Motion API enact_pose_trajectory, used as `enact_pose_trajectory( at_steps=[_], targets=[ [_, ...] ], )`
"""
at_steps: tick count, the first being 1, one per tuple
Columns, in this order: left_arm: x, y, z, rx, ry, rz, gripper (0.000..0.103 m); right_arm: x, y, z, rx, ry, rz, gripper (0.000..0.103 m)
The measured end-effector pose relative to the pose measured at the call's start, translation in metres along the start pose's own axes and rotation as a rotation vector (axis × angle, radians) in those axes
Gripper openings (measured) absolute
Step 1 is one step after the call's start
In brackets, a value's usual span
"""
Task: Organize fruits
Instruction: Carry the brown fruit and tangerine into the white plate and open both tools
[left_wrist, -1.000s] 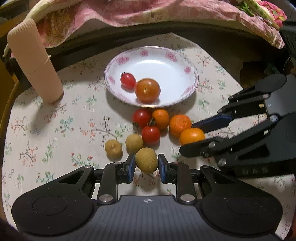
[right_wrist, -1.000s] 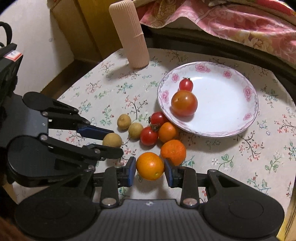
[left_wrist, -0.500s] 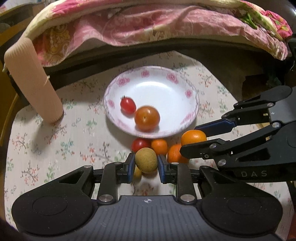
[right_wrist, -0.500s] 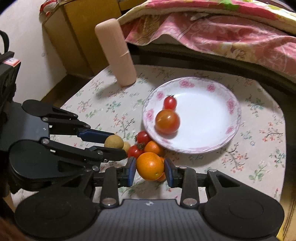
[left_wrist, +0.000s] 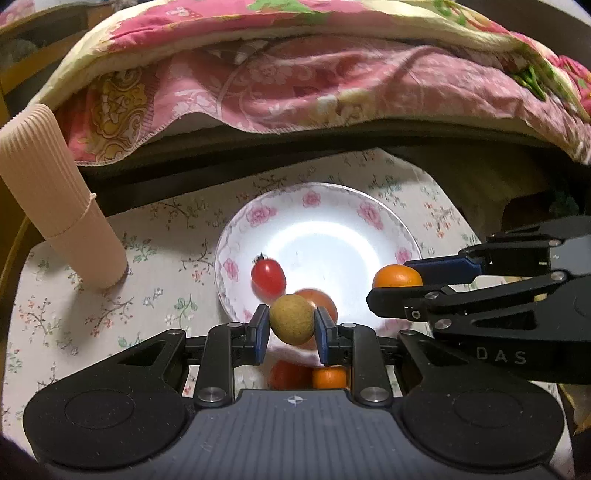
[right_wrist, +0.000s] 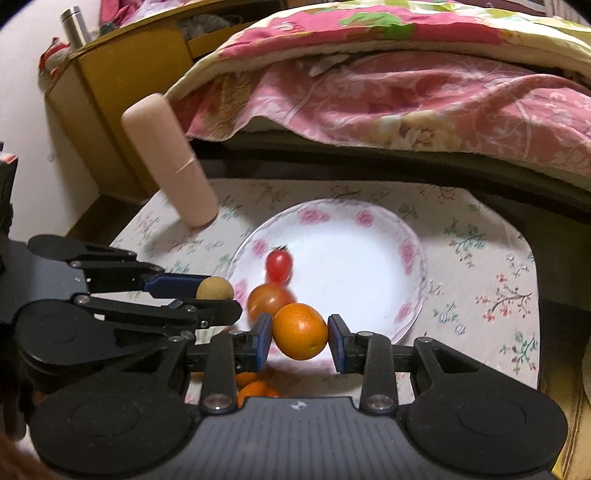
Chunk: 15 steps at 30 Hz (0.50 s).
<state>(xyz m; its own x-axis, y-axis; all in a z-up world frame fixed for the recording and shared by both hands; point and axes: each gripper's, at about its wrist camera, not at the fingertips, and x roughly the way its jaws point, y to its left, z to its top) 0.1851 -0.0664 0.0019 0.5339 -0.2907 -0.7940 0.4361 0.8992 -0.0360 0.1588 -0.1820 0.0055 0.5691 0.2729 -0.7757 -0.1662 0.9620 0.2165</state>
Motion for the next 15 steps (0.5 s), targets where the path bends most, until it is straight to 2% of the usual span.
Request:
enact_pose_trajectory(
  at_steps=[8,15],
  targets=[
    [0.015,0.012,0.011,-0.048,-0.002,0.008,0.031,0.02,-0.007,0.016,0.012,-0.009,-0.015,0.034],
    [0.027,0.012,0.014,-0.061,0.006,-0.016,0.032,0.03,-0.016,0.018,0.031,0.005,-0.027,0.034]
  ],
)
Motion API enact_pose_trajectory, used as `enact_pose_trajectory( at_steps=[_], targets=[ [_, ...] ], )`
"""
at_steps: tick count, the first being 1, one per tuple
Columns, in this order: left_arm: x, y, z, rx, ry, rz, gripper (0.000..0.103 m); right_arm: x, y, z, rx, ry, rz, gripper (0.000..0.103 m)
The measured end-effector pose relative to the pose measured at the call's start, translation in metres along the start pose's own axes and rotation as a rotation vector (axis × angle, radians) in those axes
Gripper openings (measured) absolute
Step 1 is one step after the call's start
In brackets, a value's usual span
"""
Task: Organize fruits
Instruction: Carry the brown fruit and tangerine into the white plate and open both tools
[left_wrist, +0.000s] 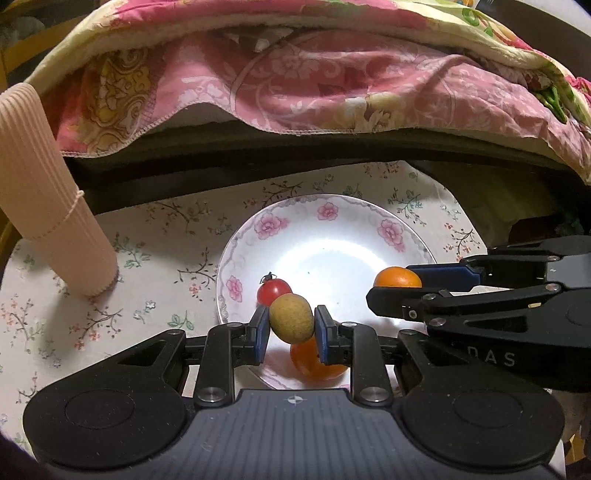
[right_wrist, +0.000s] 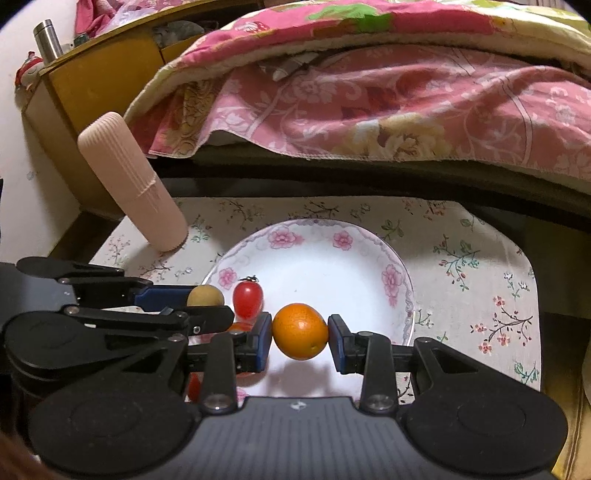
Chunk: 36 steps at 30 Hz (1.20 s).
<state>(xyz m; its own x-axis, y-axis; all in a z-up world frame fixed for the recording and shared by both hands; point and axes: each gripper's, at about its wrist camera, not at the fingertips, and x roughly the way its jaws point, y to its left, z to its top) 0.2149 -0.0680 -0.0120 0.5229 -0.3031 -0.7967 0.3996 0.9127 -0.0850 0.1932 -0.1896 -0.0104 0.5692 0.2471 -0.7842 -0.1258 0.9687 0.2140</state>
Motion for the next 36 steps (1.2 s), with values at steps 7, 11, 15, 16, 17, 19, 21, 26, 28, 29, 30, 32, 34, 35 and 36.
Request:
enact_pose_trajectory(
  at_steps=[7,11,15,16,17,19,21,26,28,29,30,32,34,35,36],
  targets=[
    [0.0005,0.0002,0.0005,-0.011,0.001,0.001,0.032,0.0022,-0.0013,0.0008,0.011,0.003,0.002,0.034],
    [0.0012,0.001,0.0004,-0.023,-0.001,-0.004,0.032,0.0039,-0.0021,0.0008,0.02,0.006,0.001,0.034],
    [0.0021,0.0022,0.0011,-0.03,-0.003,-0.013,0.032,0.0069,-0.0052,0.0013,0.039,0.013,0.005,0.035],
    [0.0023,0.0024,0.0013,-0.032,-0.003,-0.015,0.032,0.007,-0.0056,0.0013,0.042,0.012,0.005,0.035],
    [0.0025,0.0025,0.0013,-0.034,-0.003,-0.015,0.033,0.0074,-0.0056,0.0013,0.043,0.013,0.004,0.035],
    [0.0028,0.0033,0.0016,-0.04,-0.002,-0.021,0.033,0.0077,-0.0058,0.0016,0.049,0.012,0.0,0.035],
    [0.0027,0.0028,0.0015,-0.038,-0.003,-0.014,0.035,0.0076,-0.0063,0.0014,0.054,0.013,0.0,0.035],
    [0.0032,0.0029,0.0013,-0.046,-0.002,-0.017,0.043,0.0078,-0.0082,0.0015,0.061,0.014,-0.009,0.035],
    [0.0027,0.002,0.0007,-0.041,-0.002,-0.022,0.048,0.0081,-0.0083,0.001,0.06,0.015,-0.019,0.035],
    [0.0025,0.0013,0.0004,-0.039,-0.003,-0.021,0.048,0.0086,-0.0089,0.0009,0.061,0.017,-0.023,0.035],
    [0.0022,0.0008,0.0002,-0.034,-0.005,-0.017,0.048,0.0093,-0.0094,0.0005,0.062,0.02,-0.025,0.035],
    [0.0016,0.0004,0.0002,-0.025,-0.008,-0.009,0.049,0.0096,-0.0096,-0.0003,0.059,0.019,-0.026,0.035],
    [0.0005,0.0016,0.0005,-0.029,-0.012,-0.008,0.05,0.009,-0.009,-0.0007,0.055,0.016,-0.025,0.035],
    [-0.0005,0.0025,0.001,-0.033,-0.016,-0.01,0.051,0.0082,-0.0089,-0.0006,0.055,0.01,-0.026,0.035],
    [-0.0012,0.0028,0.0014,-0.036,-0.018,-0.009,0.052,0.0072,-0.0088,-0.0001,0.055,0.003,-0.025,0.035]
  ],
)
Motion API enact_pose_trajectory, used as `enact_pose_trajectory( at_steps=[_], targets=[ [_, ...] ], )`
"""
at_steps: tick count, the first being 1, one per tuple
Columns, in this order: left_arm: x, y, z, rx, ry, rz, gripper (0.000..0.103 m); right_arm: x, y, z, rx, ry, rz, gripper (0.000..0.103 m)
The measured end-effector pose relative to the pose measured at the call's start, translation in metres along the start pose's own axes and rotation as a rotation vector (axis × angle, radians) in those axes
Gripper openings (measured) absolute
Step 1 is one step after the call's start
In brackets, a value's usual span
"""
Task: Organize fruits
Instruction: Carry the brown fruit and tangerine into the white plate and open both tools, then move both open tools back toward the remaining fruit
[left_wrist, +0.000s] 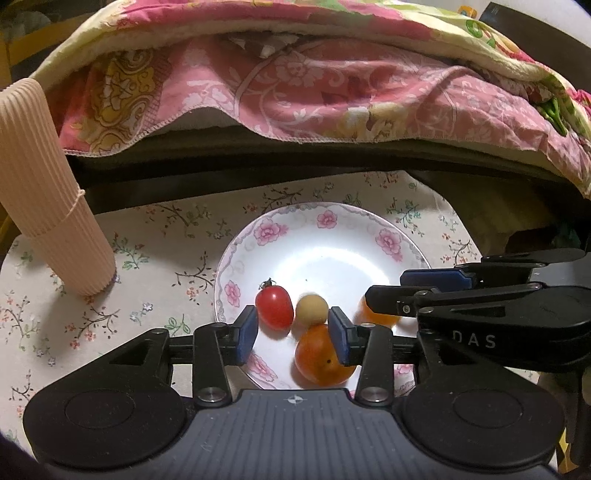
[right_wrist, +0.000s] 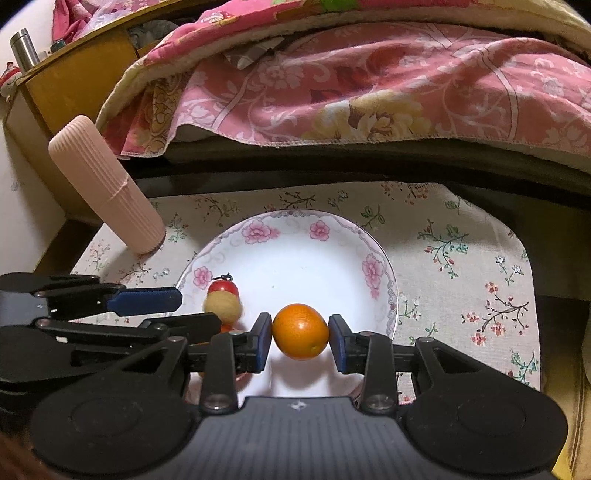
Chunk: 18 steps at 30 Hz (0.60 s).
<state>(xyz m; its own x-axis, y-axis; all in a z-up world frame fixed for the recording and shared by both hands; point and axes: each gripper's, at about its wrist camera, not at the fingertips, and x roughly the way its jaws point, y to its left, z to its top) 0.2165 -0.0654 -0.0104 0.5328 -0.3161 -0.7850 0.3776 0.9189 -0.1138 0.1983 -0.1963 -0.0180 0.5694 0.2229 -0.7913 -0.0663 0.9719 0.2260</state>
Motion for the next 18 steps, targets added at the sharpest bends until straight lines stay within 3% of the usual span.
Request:
enact_pose_trajectory(
  at_steps=[18],
  targets=[
    [-0.0083,0.0054,-0.0038,0.007,-0.001,0.023,0.059,-0.0096,0.0052,0.0012,0.003,-0.027,0.014,0.036]
  ],
)
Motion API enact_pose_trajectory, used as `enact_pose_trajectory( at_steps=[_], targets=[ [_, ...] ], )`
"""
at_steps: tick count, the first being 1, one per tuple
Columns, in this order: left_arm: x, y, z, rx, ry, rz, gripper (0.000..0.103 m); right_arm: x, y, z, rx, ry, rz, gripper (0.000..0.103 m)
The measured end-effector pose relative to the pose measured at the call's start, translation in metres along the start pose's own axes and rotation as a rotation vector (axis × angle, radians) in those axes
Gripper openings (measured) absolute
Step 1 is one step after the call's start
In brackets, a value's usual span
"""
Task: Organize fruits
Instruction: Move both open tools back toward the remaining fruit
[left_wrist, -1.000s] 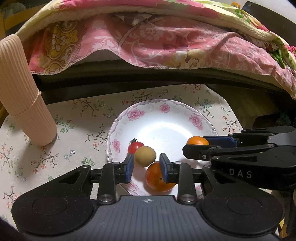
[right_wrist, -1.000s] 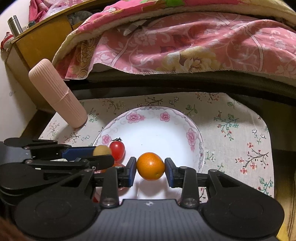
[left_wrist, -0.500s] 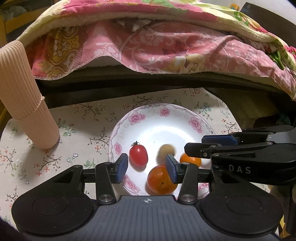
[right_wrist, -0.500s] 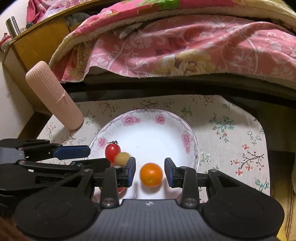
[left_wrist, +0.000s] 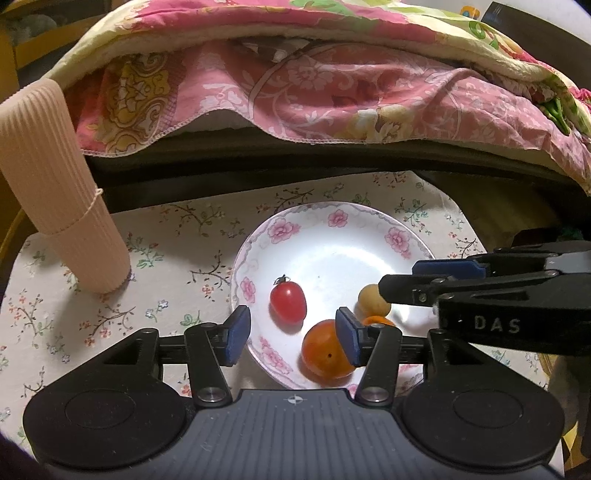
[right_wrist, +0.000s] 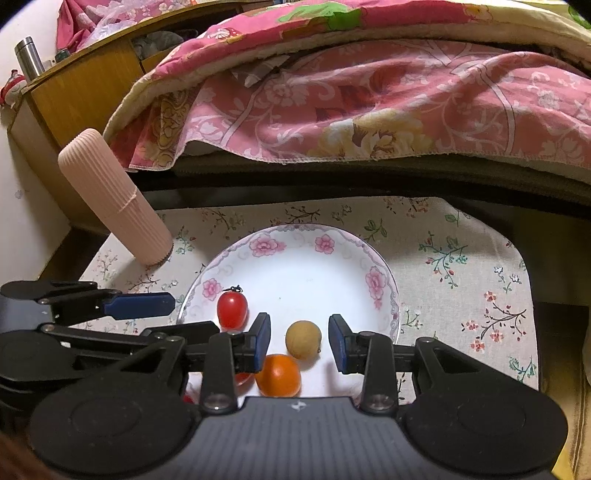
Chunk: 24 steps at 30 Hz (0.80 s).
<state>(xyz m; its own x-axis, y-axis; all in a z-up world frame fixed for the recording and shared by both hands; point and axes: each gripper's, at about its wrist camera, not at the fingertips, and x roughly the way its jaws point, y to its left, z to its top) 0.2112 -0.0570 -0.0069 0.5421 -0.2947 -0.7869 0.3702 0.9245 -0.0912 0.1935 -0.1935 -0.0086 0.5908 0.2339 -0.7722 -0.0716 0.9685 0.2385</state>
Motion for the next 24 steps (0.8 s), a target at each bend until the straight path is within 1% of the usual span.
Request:
enact_pose_trajectory(
  at_steps=[10,24],
  targets=[
    [-0.01,0.004,-0.007,0.002,-0.004,0.01,0.059,-0.011,0.014,-0.005,-0.026,-0.011,0.042,0.037],
    [-0.025,0.008,-0.022,0.037,0.002,0.006,0.062,-0.023,0.026,-0.018,-0.054,-0.005,0.087,0.037]
  ],
)
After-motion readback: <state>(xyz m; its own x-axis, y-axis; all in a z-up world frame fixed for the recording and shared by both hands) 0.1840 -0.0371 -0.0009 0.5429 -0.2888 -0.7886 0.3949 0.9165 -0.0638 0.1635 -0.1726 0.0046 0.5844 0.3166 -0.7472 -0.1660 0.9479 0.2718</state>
